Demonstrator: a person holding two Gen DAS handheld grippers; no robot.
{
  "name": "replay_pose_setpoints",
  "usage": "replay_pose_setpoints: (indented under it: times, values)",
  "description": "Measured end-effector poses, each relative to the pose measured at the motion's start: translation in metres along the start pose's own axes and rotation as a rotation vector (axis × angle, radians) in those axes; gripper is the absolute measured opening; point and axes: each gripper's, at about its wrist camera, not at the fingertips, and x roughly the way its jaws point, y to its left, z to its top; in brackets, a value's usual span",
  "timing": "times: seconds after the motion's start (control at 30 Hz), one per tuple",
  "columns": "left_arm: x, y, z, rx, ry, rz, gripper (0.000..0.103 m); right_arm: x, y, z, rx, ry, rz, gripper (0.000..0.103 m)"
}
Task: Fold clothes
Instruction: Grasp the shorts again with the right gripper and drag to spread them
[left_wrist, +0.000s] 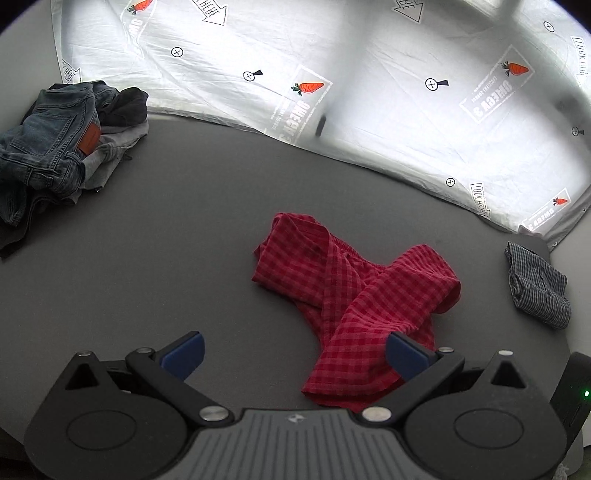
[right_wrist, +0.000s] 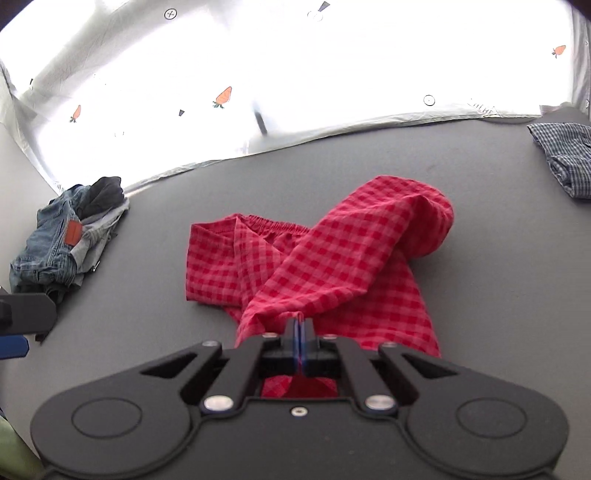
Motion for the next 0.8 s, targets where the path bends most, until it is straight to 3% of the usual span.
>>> replay_pose_setpoints:
  times: [0.07,0.13,0.17,0.43,0.47,0.5,0.53,0.6,0.7,0.8]
  values:
    - [0.003,0.002,0.002,-0.006,0.010,0.003,0.103,0.009,0.004,0.001,0.022,0.065,0.023,0.018]
    - [-0.002,0.005,0.001,-0.011,0.006,-0.012,0.103,0.018,0.012,-0.005,0.059,0.112,0.026,0.047]
    - [-0.005,0.007,0.000,-0.010,0.001,-0.018,0.103,0.023,0.016,-0.010,0.059,0.132,0.034,0.051]
    - [-0.020,0.031,-0.008,0.015,-0.015,0.018,0.103,0.066,0.033,-0.021,0.140,0.231,0.021,0.053]
    - [-0.018,0.034,-0.009,0.010,-0.008,0.019,0.103,0.076,0.033,-0.021,0.151,0.248,-0.004,0.051]
    - [-0.017,0.036,-0.008,0.005,-0.001,0.019,0.103,0.080,0.032,-0.021,0.163,0.256,-0.019,0.031]
    - [-0.016,0.037,-0.008,0.003,0.005,0.017,0.103,0.079,0.030,-0.020,0.167,0.246,-0.015,0.003]
    - [-0.014,0.040,-0.006,0.003,0.008,0.008,0.103,0.075,0.025,-0.018,0.174,0.225,-0.010,0.001]
    - [-0.013,0.040,-0.005,0.021,-0.001,-0.006,0.103,0.036,0.006,-0.007,0.157,0.139,-0.060,0.000]
    - [-0.006,0.038,-0.005,0.041,0.011,-0.009,0.103,-0.016,-0.030,-0.001,0.205,0.049,-0.181,0.000]
